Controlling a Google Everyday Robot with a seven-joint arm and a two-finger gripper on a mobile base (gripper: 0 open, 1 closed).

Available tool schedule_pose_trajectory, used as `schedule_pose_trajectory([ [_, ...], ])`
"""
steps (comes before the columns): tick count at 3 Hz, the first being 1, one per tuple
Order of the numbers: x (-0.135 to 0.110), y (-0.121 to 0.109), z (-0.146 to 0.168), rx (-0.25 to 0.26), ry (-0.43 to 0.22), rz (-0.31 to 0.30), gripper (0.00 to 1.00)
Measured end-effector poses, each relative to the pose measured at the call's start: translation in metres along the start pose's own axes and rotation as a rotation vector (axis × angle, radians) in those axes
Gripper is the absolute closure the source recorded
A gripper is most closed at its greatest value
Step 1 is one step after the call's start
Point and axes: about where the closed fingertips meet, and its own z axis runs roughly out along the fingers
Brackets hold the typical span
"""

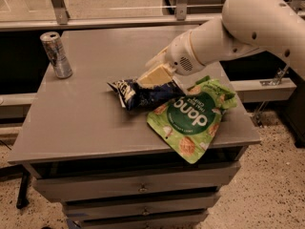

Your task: Move blue chip bag near green rice chip bag

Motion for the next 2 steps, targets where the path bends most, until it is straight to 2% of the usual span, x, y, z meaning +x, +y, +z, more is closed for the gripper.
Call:
schedule_pose_trajectory([
  [1, 0.003, -0.003, 0.0, 0.008, 0.007, 0.001, 0.0],
  [2, 0.009, -0.02, -0.007, 0.05, 0.01, -0.015, 0.0],
])
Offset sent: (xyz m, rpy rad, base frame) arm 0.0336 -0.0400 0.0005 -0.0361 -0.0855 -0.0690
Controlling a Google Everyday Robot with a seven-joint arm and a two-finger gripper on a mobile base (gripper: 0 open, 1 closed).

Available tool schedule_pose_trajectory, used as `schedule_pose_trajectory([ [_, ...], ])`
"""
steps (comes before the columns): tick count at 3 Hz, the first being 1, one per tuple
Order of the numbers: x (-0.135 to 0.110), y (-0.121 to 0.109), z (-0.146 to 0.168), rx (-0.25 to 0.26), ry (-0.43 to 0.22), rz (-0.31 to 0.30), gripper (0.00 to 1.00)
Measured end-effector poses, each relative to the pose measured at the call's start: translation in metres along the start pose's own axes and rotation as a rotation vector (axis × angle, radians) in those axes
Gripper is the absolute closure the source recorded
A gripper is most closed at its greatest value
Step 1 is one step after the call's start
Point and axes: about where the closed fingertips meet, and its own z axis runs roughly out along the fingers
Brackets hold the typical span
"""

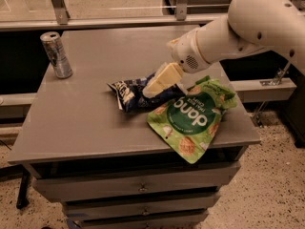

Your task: Move blue chip bag near green rice chip bag

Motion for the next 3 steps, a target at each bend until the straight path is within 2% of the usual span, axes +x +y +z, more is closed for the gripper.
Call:
schedule_pose_trajectory([
  [1, 0.018, -0.034, -0.012, 0.075, -0.027, -0.041, 0.0],
  [2, 0.042, -0.087, -0.032, 0.187, -0.066, -0.096, 0.0],
  [3, 0.045, -0.142, -0.06, 0.307, -0.151, -0.142, 0.0],
])
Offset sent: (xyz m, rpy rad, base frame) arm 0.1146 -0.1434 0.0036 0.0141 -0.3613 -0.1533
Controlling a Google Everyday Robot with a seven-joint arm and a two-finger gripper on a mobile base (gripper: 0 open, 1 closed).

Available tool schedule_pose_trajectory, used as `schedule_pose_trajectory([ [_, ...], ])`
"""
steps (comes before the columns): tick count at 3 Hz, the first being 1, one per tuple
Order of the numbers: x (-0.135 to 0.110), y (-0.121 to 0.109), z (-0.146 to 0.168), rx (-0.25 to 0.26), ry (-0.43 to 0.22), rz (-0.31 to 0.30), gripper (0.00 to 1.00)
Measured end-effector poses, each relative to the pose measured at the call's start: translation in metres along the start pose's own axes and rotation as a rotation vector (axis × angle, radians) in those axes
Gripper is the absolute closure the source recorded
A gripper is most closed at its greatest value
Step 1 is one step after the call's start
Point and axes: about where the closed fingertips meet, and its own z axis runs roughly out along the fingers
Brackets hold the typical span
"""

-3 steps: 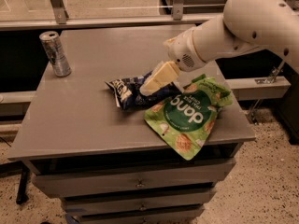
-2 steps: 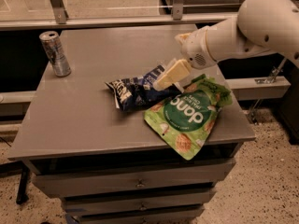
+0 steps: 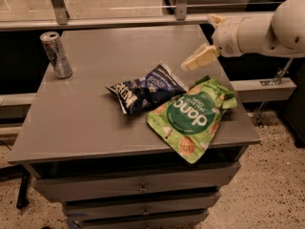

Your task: Move blue chip bag near green rice chip bag

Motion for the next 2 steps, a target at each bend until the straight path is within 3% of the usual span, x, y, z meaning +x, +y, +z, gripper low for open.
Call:
schedule_pose_trajectory([
  [1, -0.0156, -0.0515, -0.0065, 0.095, -0.095, -0.036, 0.0],
  [2, -0.0231, -0.0608, -0.0145, 0.116, -0.104, -0.044, 0.0],
])
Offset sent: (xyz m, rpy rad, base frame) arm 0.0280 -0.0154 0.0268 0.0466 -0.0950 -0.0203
